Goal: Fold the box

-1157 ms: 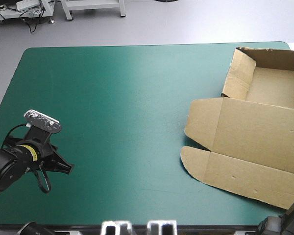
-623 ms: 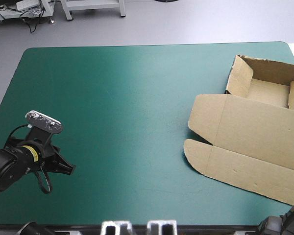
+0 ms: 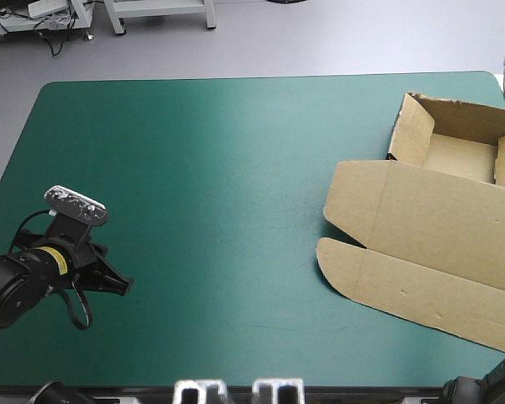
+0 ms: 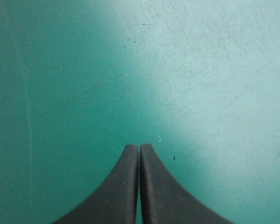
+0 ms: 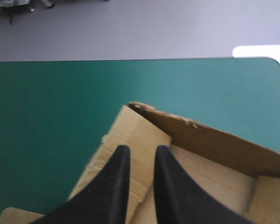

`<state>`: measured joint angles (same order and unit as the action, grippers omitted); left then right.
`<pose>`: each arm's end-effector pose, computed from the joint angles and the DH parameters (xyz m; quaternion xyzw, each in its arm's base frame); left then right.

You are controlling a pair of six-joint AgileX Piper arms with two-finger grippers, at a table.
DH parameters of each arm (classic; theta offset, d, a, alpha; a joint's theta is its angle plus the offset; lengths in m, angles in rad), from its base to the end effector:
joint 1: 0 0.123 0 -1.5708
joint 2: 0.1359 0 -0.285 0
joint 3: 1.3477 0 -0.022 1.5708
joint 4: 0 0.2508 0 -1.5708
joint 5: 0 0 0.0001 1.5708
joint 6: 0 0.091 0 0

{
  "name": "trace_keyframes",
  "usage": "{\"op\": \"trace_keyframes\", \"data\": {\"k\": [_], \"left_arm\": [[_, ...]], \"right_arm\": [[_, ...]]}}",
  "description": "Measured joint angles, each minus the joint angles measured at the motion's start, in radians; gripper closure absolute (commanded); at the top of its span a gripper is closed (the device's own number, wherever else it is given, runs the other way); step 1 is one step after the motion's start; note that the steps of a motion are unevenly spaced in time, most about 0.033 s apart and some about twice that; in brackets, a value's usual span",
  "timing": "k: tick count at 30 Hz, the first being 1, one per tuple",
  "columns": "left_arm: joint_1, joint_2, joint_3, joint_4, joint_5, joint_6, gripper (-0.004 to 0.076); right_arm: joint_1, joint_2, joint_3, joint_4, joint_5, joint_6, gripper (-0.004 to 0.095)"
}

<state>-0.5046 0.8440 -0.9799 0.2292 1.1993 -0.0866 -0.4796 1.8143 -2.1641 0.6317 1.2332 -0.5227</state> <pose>0.1243 -0.0466 0.3633 0.2054 0.9274 0.0243 0.3116 0.3606 -0.1304 0.4637 -0.0344 0.8796 0.0996 0.4639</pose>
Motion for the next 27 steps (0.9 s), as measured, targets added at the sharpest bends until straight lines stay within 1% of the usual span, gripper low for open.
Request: {"op": "trace_keyframes", "data": {"k": [5, 7, 9, 11, 13, 16, 18, 20, 27], "left_arm": [[0.000, 0.000, 0.000, 0.000, -0.029, 0.001, 0.0730], [0.000, 0.000, 0.000, 0.000, -0.036, 0.004, 0.0730], [0.000, 0.000, 0.000, 0.001, -0.040, 0.004, 0.0730], [0.000, 0.000, 0.000, 0.001, -0.041, 0.006, 0.0730], [0.000, 0.000, 0.000, 0.001, -0.042, 0.007, 0.0730], [0.000, 0.000, 0.000, 0.002, -0.044, 0.007, 0.0730], [0.000, 0.000, 0.000, 0.004, -0.044, 0.007, 0.0730], [0.000, 0.000, 0.000, 0.004, -0.051, 0.007, 0.0730], [0.000, 0.001, 0.000, -0.003, -0.100, 0.007, 0.0730]], "right_arm": [[0.187, -0.070, -0.001, 0.003, 0.000, -0.038, 0.0926], [0.265, -0.088, -0.001, -0.023, 0.000, -0.038, 0.0926], [0.359, -0.101, -0.001, -0.102, 0.001, -0.016, 0.0926], [0.455, -0.112, -0.001, -0.211, 0.001, 0.024, 0.0926], [0.544, -0.128, 0.016, -0.347, 0.002, 0.076, 0.0926], [0.644, -0.171, 0.094, -0.501, 0.002, 0.135, 0.0926], [0.686, -0.212, 0.169, -0.538, 0.002, 0.149, 0.0926], [0.710, -0.263, 0.255, -0.548, 0.002, 0.155, 0.0926], [0.717, -0.439, 0.626, -0.567, 0.002, 0.160, 0.0926]]}}
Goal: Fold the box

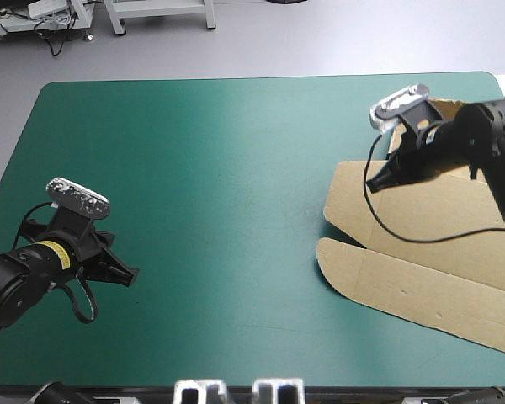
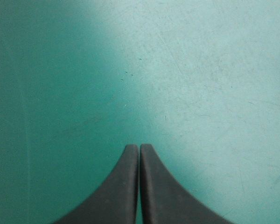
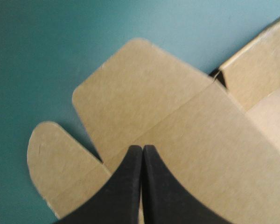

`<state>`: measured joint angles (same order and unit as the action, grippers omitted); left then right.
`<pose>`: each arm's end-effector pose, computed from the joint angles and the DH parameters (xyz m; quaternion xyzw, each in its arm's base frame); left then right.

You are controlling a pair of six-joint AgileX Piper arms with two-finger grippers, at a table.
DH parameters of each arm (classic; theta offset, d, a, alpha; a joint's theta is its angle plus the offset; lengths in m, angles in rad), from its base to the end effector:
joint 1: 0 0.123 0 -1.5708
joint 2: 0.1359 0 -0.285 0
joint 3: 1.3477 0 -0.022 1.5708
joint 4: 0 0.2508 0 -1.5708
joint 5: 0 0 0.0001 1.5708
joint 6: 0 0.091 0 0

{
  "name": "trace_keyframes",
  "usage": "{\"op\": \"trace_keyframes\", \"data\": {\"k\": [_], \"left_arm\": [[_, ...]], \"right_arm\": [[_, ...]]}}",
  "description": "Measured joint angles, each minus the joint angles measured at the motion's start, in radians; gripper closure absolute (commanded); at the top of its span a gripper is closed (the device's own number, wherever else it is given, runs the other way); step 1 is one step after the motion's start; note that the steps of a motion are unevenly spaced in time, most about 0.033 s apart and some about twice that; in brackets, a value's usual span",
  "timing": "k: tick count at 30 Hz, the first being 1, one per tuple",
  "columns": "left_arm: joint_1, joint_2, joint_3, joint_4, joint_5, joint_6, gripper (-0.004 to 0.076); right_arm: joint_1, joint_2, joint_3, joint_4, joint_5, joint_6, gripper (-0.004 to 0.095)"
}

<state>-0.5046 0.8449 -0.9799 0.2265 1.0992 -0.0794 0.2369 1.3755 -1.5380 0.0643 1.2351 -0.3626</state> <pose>0.1304 -0.0512 0.3685 0.2109 0.9104 0.0101 0.3558 0.2620 0.0689 0.4151 -0.2813 0.9147 0.0139 0.2898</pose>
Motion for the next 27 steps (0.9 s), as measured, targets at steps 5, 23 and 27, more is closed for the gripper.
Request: {"op": "trace_keyframes", "data": {"k": [5, 23, 27], "left_arm": [[0.000, 0.000, 0.000, -0.003, -0.005, 0.000, 0.0730], [0.000, 0.000, 0.000, -0.161, 0.098, 0.000, 0.0730], [0.000, 0.000, 0.000, -0.167, 0.140, 0.000, 0.0730]], "right_arm": [[0.000, -0.141, 0.230, -0.004, 0.000, 0.001, 0.0926], [0.000, -0.645, 0.647, -0.010, 0.000, 0.139, 0.0926], [0.000, -0.661, 0.674, -0.034, 0.000, 0.160, 0.0926]]}}
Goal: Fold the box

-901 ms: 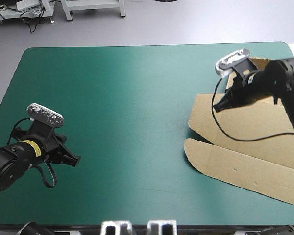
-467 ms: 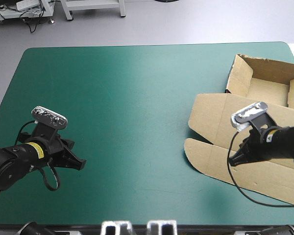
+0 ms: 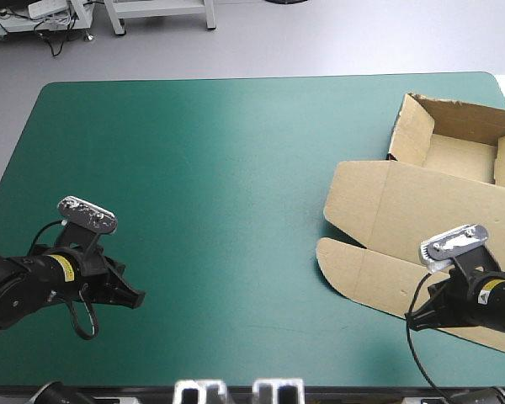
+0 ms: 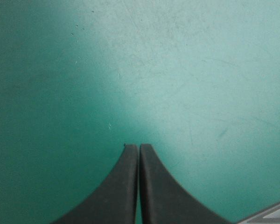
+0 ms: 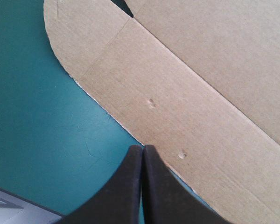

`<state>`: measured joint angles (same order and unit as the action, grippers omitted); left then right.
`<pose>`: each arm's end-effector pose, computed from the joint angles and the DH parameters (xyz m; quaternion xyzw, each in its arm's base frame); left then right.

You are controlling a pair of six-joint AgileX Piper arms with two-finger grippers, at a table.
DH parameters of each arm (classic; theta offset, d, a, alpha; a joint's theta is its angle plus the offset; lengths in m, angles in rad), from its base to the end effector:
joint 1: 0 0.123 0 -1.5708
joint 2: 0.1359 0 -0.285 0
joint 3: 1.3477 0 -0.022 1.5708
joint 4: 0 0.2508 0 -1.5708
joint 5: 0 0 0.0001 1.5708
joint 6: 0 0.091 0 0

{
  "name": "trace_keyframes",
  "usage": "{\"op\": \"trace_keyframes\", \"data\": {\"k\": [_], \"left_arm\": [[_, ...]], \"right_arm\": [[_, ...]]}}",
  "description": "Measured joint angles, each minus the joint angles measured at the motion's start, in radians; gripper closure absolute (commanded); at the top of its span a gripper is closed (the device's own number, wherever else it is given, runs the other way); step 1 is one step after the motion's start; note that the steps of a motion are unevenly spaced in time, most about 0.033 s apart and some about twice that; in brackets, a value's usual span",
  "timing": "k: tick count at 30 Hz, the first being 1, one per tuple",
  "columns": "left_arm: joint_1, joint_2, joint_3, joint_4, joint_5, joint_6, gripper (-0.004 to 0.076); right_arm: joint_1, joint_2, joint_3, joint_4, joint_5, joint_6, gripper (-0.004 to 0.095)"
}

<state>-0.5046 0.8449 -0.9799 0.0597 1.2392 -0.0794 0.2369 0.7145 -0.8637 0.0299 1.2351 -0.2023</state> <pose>0.1154 -0.0579 0.3592 0.2045 0.9395 -0.0501 0.2703 0.0964 0.0259 0.3408 -0.2082 0.9364 0.0198 0.2818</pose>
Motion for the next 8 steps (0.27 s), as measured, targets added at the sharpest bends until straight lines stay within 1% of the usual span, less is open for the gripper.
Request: {"op": "trace_keyframes", "data": {"k": [8], "left_arm": [[0.000, 0.000, 0.000, -0.070, 0.013, -0.007, 0.0731]], "right_arm": [[0.000, -0.001, 0.006, -0.006, 0.000, 0.001, 0.0926]]}}
